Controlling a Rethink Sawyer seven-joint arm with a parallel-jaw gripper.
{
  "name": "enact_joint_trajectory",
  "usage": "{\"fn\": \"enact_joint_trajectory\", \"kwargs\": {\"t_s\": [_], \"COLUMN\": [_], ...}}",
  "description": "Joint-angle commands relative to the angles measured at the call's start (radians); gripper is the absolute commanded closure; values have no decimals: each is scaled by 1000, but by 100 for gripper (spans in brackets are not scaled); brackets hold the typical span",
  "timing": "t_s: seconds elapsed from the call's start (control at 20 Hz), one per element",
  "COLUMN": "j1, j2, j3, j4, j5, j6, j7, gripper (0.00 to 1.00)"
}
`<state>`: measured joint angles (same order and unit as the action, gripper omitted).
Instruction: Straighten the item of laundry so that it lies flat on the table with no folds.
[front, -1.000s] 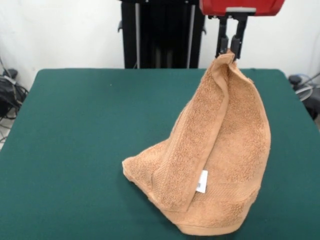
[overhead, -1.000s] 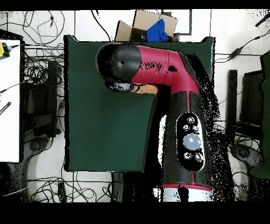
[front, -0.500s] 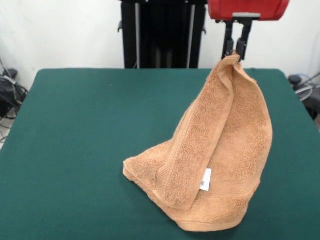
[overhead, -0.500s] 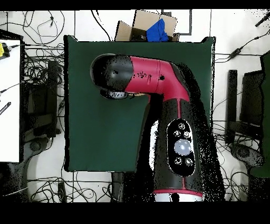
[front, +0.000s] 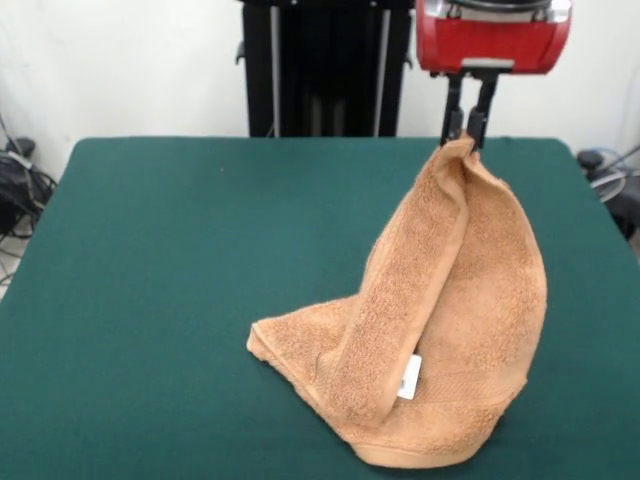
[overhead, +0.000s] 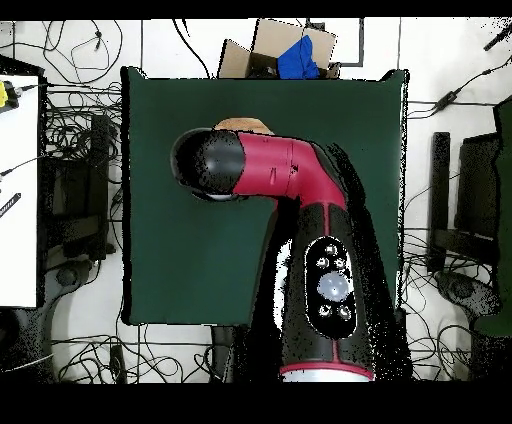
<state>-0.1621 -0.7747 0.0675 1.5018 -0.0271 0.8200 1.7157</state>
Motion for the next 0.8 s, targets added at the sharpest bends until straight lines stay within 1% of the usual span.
{"fn": "enact_joint_trajectory", "kwargs": {"t_s": [0.05, 0.45, 0.8], "j1": [30, 57, 69], "j2": [41, 30, -3], "j3": [-58, -97, -101], "j4": [201, 234, 290], "j5": [40, 47, 87], "j6": [-108, -108, -117], "j7": [310, 298, 288], "gripper": [100, 100, 100]}}
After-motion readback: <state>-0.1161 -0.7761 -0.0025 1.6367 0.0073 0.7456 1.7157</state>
